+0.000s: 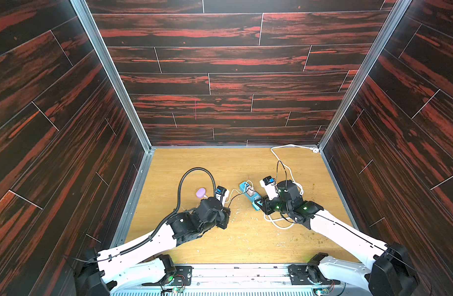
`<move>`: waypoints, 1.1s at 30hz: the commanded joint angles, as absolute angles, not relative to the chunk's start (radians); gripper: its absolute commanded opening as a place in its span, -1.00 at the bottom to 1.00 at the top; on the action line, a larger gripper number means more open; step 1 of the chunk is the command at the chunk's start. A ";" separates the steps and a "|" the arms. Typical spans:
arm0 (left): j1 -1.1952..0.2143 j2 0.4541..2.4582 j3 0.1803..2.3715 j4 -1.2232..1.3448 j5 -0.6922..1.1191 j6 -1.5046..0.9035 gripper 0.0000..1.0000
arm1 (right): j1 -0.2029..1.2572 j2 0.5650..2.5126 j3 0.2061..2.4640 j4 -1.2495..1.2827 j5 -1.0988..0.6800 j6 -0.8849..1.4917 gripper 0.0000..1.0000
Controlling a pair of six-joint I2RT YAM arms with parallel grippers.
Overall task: Charge the bluetooth headset
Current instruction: Adjust the charging cable at the plug, then insert the plug into the socket.
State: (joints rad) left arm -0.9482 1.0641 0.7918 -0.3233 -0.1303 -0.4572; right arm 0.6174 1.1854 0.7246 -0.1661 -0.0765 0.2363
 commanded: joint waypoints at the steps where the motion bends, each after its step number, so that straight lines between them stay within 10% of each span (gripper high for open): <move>1: -0.943 1.104 0.838 -0.373 -0.114 -0.429 -1.00 | 0.616 1.219 0.759 -0.148 0.027 0.201 -0.82; 33: -0.934 1.275 0.885 -0.361 -0.078 -0.447 -0.99 | 0.597 1.391 0.762 0.049 0.111 0.044 -0.81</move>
